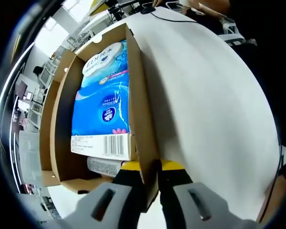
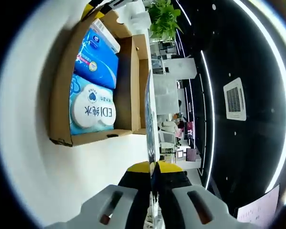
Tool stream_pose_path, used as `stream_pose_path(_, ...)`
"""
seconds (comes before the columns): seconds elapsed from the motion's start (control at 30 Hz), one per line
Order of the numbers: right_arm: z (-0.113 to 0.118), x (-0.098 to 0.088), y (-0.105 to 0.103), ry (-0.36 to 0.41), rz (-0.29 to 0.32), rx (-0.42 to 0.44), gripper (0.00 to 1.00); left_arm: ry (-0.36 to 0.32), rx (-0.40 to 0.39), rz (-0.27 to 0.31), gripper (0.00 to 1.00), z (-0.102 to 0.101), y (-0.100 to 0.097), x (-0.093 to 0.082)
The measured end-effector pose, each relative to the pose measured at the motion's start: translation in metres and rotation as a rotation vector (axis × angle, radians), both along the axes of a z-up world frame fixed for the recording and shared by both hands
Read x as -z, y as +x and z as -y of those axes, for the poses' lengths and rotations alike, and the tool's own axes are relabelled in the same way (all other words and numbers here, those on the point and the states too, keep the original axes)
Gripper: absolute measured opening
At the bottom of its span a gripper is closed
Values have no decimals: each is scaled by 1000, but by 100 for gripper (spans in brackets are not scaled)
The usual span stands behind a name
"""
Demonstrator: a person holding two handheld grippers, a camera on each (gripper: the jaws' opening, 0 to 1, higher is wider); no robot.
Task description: Operate the shoe box by opening the lid, removing the specified soft item, and placing it in the target area until the item is outside and the box remains undamaged.
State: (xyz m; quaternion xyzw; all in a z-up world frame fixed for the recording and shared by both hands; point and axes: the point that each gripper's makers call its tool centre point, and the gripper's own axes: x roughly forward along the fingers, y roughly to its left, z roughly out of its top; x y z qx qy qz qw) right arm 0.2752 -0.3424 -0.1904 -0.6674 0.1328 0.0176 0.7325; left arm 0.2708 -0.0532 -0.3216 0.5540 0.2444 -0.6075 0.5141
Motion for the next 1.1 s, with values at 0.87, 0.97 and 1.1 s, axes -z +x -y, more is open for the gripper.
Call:
stream_pose_path(0.87,39,25,-12,-5,-41,37,1,12,-6,8,9,-2,1,0)
stream_pose_path(0.97,40,27,-14,-5,-42,30,1,15,-7,10,9,-2,0,1)
stream_pose_path(1.1,43,33,-15,0,-51,23,1,14,-8,9,9,-1,0,1)
